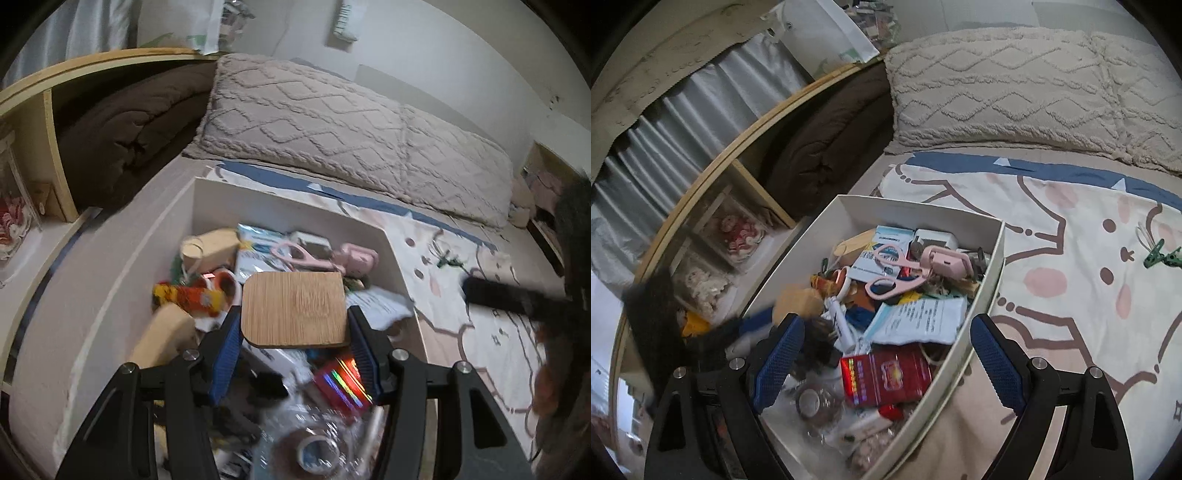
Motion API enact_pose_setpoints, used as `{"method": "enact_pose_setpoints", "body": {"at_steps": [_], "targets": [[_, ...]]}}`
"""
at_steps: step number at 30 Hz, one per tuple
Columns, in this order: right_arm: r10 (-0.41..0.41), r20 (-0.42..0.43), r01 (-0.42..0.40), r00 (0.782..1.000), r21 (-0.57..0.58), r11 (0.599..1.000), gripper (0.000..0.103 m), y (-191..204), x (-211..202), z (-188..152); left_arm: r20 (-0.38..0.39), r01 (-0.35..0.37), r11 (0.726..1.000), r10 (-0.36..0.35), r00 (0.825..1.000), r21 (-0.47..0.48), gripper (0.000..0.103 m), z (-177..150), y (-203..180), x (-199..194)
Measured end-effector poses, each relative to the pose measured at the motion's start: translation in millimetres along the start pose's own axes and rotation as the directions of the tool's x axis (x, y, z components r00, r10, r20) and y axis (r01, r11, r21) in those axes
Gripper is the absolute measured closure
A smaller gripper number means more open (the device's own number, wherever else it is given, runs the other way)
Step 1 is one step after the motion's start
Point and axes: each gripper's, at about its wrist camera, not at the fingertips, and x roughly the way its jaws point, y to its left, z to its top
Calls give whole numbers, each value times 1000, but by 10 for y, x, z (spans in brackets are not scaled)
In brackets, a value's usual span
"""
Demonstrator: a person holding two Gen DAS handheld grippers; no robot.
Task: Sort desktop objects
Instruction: 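Lower the bamboo coaster into the white box and open the left gripper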
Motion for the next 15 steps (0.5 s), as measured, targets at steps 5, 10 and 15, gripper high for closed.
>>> {"method": "enact_pose_setpoints", "body": {"at_steps": [5,10,15], "targets": [[21,11,-21,1000,-4,1000,12,32,-56,-173,-46,26,997,-29,998,-75,47,313,196,161],[53,0,-53,999,-47,998,12,172,-42,-408,-116,19,993,-33,993,-119,47,486,253,405],[71,-26,-73,997,-97,993,12,315,65,-606,-172,-39,989,14,985,-145,47,583,253,667]]}}
